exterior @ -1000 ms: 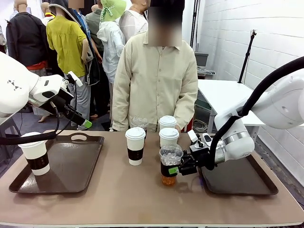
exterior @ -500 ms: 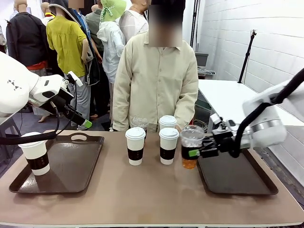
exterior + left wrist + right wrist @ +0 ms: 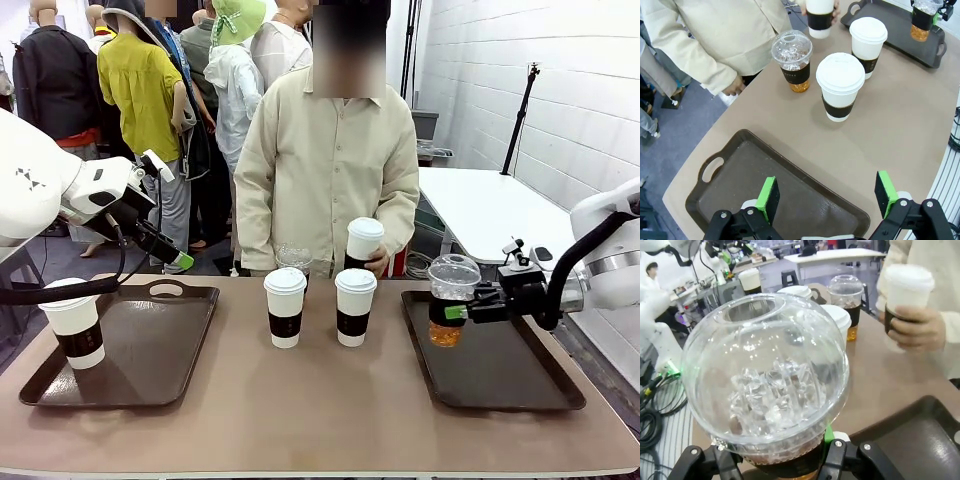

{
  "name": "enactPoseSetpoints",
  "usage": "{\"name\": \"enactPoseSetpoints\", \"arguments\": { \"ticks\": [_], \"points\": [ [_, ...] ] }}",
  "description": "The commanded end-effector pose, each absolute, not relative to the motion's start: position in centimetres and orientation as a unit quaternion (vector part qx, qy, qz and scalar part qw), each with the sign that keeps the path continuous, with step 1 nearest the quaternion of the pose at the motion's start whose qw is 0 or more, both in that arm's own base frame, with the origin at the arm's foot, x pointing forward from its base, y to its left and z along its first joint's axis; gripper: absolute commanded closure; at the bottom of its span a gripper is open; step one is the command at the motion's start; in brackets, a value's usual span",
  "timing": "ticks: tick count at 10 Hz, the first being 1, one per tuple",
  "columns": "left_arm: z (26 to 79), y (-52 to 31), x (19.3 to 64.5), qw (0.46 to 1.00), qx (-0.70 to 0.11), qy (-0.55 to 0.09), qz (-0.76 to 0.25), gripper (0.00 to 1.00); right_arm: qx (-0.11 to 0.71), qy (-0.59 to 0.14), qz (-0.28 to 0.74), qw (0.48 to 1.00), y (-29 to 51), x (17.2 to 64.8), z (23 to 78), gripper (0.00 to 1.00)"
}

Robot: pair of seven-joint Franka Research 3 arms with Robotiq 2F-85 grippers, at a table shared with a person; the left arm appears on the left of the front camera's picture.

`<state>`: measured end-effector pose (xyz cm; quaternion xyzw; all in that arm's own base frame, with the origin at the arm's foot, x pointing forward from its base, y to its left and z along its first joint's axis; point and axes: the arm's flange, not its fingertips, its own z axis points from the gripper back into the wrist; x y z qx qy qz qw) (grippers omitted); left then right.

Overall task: Distribute the coffee onto the tray.
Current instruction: Pick up one iced Americano and place it on the right Handle tray.

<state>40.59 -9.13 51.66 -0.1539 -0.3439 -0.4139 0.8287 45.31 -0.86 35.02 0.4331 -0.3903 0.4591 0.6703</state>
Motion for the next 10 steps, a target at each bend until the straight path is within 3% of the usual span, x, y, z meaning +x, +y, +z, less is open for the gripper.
{"name": "enactPoseSetpoints", "arguments": {
  "ticks": [1,6,10],
  "points": [
    [51.5,-9.0,40.7,0.827,-0.163,-0.345,-0.413,0.00,0.442,-0.390,0.457,0.666,-0.6,44.7,35.3,0.34],
    [51.5,-9.0,40.7,0.827,-0.163,-0.345,-0.413,0.00,0.434,-0.388,0.456,0.673,-0.9,45.2,34.6,0.34],
    [51.5,-9.0,40.7,0.827,-0.163,-0.345,-0.413,0.00,0.396,-0.429,0.442,0.681,-2.7,50.7,33.9,0.34]
  ]
}}
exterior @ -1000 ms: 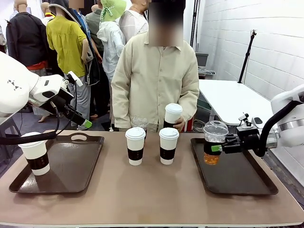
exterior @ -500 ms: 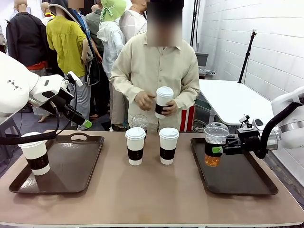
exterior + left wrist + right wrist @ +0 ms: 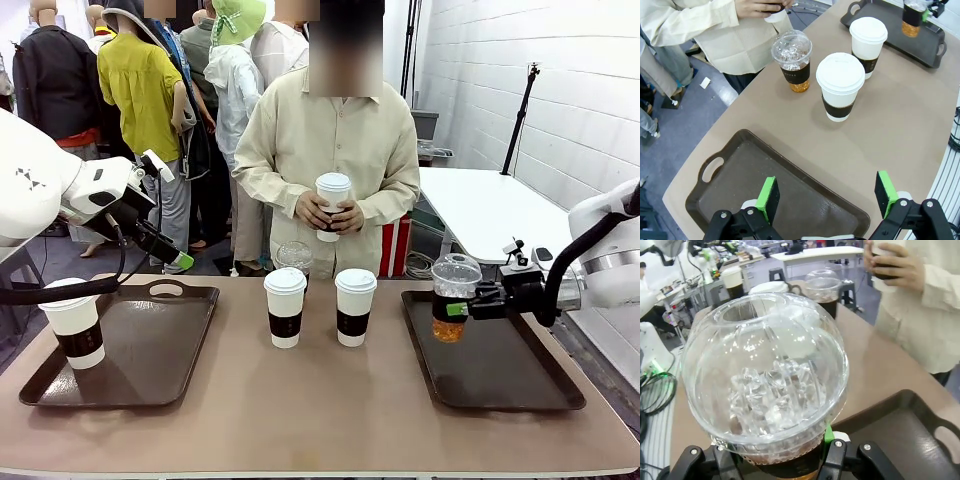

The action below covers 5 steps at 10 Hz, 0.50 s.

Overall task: Distribute the coffee onto the tray.
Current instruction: Pick up one iced Americano and place it on the right Handle tray.

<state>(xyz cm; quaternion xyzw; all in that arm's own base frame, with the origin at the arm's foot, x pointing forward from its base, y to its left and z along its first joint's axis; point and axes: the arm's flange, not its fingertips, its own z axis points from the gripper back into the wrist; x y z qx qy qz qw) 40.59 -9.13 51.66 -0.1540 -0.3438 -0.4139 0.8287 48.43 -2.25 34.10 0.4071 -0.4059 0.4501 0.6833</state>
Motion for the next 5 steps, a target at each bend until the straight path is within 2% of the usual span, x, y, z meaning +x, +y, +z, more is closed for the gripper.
{"name": "enactPoseSetpoints", "arguments": {
  "ticks": [1,5],
  "points": [
    [51.5,-9.0,40.7,0.827,-0.163,-0.345,-0.413,0.00,0.384,-0.439,0.435,0.685,-3.4,52.1,33.6,0.34],
    [51.5,-9.0,40.7,0.827,-0.163,-0.345,-0.413,0.00,0.358,-0.478,0.401,0.695,-6.1,55.8,31.2,0.34]
  ]
}}
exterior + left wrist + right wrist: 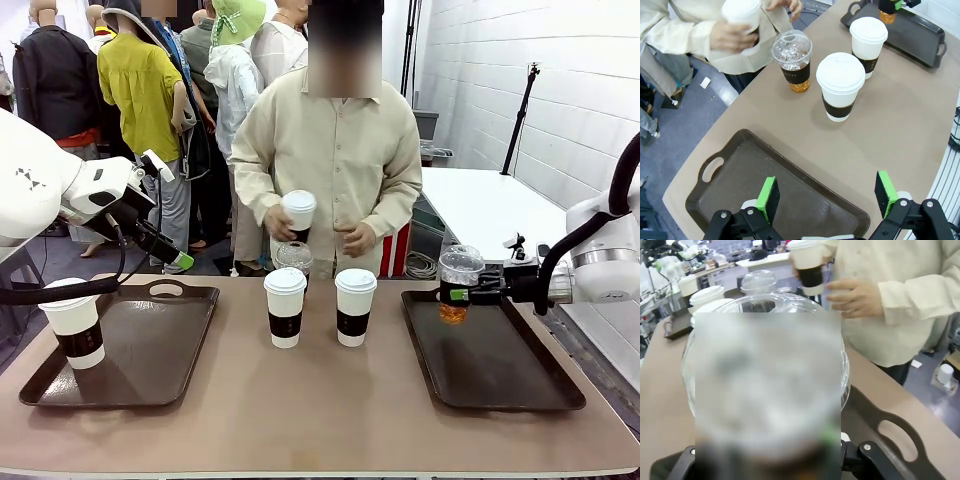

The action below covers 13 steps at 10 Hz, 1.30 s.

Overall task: Distribute the coffee onto the tray.
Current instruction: Pick up one iced Americano and place it on the right Handle tray.

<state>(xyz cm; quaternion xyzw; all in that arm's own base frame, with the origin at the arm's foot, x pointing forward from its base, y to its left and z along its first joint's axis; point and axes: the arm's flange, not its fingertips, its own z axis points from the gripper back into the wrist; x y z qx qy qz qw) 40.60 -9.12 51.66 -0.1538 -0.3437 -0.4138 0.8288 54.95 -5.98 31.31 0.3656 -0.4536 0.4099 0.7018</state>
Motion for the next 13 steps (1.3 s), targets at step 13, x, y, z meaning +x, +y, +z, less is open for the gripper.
{"name": "enactPoseSetpoints", "arguments": {
  "ticks": [13],
  "points": [
    [51.5,-9.0,40.7,0.827,-0.163,-0.345,-0.413,0.00,0.336,-0.495,0.332,0.729,-8.3,58.9,26.4,0.19]
  ]
}}
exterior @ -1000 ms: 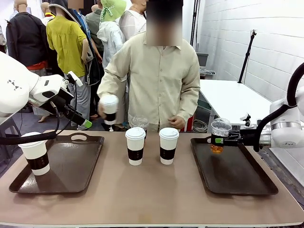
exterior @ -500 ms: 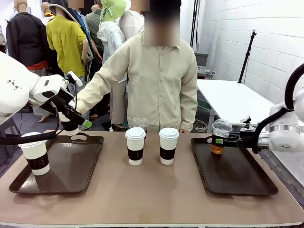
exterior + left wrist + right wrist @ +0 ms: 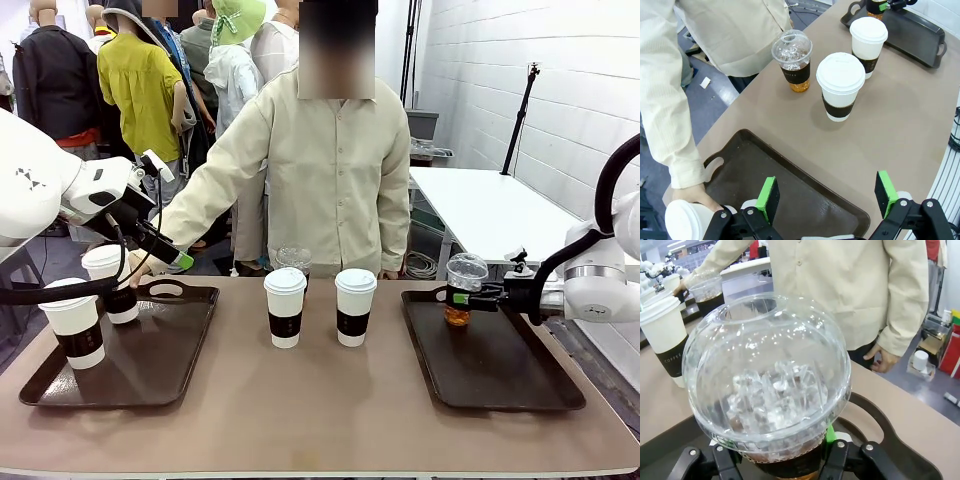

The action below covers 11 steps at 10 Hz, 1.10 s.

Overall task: Distribute the coffee onto the tray.
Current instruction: Pick up one iced Americano and place it on the right Handle tray.

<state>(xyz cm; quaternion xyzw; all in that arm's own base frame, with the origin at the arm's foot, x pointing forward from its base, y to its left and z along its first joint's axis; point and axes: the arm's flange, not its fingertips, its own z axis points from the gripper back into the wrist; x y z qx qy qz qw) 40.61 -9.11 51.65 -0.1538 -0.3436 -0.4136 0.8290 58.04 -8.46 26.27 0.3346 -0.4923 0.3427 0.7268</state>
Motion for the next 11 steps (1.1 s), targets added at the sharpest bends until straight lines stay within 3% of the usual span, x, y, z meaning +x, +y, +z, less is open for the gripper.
{"name": "enactPoseSetpoints", "arguments": {
  "ticks": [1,11],
  "points": [
    [51.5,-9.0,40.7,0.827,-0.163,-0.345,-0.413,0.00,0.336,-0.493,0.331,0.731,-8.2,58.8,26.4,0.00],
    [51.5,-9.0,40.7,0.827,-0.163,-0.345,-0.413,0.00,0.315,-0.491,0.301,0.754,-10.1,53.3,25.8,0.00]
  ]
}}
